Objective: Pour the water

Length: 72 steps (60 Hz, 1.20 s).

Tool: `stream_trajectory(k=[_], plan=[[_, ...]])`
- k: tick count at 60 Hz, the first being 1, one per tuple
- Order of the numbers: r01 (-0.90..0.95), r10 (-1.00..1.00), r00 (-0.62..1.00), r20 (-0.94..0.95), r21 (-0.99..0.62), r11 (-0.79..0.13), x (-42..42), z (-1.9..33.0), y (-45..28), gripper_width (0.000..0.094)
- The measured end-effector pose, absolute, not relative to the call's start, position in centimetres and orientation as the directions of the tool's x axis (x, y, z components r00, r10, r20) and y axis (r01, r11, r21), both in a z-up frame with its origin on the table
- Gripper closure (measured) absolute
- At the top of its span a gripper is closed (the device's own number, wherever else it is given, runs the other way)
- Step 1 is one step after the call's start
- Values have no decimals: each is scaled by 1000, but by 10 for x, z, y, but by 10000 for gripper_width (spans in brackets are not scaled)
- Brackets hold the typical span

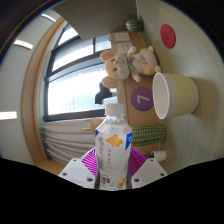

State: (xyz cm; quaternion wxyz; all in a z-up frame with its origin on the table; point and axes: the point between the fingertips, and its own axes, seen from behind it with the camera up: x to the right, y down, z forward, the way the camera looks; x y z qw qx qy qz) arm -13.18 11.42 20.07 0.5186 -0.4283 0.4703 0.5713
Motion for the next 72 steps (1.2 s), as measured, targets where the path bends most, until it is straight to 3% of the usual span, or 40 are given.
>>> stream_trajectory(k=[24,41,47,57,66,72], plan=[[-763,246,-621,-745,645,27,-84,185,135,556],[-777,238,-607,-758,630,27,-82,190,134,558],[-903,204,-414,-887,428,27,-92,210,133,560],[-991,198,134,-971,-130,33,-100,270,125,558],[-760,171,650,-740,-640,114,-84,319,114,559],[-502,77,865,-496,-850,159,-59,335,110,559]])
